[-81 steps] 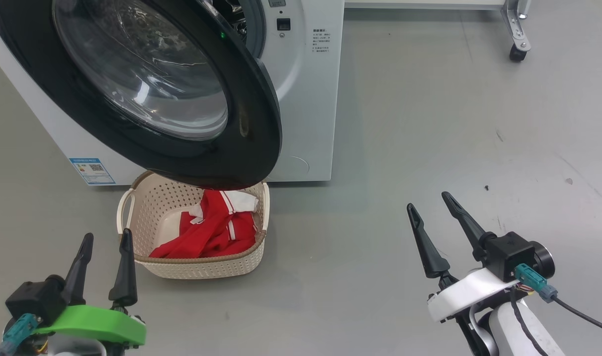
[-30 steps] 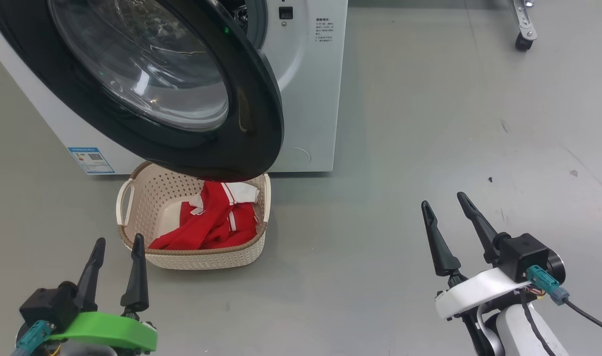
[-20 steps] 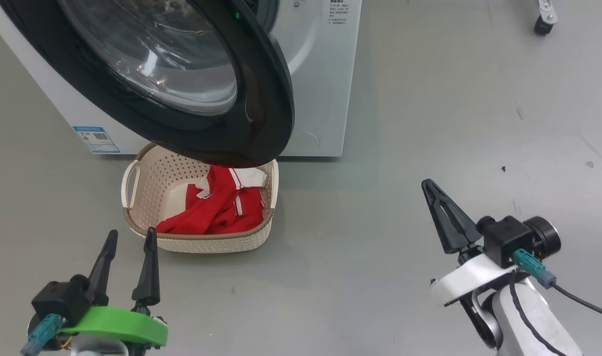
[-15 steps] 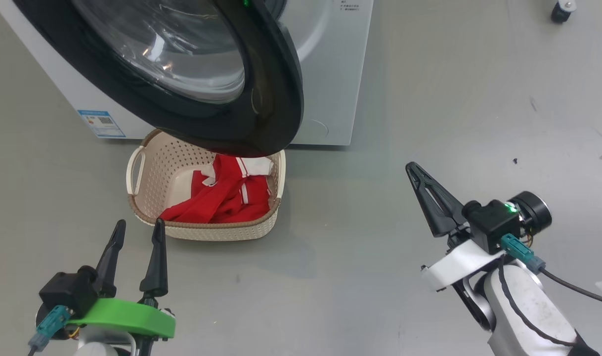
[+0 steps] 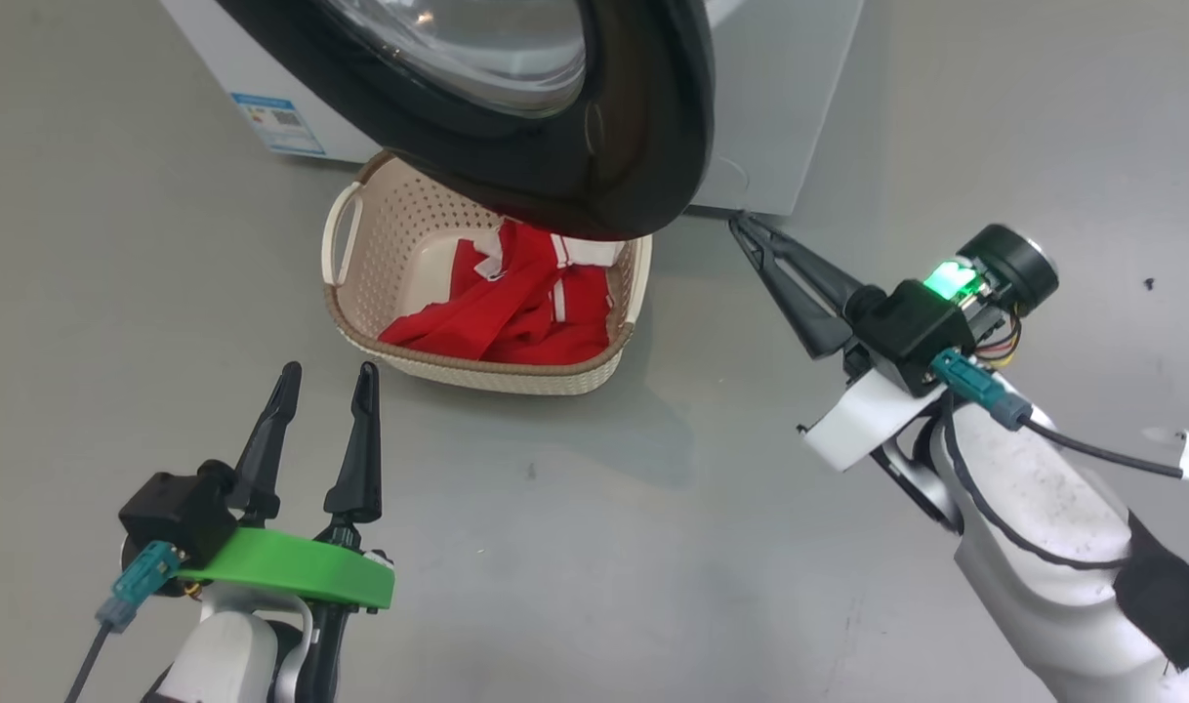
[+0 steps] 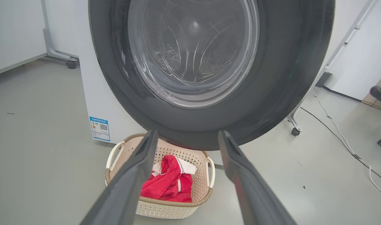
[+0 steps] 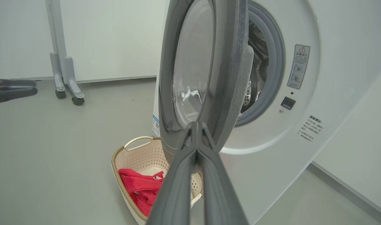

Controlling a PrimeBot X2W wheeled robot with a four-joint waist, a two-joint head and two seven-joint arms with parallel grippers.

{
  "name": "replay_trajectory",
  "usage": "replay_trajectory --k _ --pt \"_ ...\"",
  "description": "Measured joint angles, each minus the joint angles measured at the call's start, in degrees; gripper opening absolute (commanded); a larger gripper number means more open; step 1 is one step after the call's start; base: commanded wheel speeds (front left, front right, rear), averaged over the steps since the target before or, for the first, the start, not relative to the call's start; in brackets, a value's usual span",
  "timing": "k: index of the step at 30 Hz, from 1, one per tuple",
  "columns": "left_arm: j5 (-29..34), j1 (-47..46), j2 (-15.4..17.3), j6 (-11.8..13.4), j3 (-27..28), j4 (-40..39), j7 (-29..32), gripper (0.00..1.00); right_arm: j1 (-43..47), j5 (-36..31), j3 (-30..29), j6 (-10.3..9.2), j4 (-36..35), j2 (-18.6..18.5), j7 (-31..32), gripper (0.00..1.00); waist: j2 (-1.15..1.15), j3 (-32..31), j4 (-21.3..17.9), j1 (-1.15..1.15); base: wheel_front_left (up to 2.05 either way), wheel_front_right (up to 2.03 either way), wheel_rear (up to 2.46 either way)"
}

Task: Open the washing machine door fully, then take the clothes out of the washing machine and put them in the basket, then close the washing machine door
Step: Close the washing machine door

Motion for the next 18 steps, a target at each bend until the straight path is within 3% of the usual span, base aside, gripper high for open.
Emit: replay_trajectory --k 18 --pt "-0.09 -4.21 -1.46 -0.52 0.51 1.1 0.0 1.0 -10.26 3.68 1.07 0.0 5.54 -3.98 0.49 0.0 0.0 7.88 9.82 0.0 0.0 0.0 0.0"
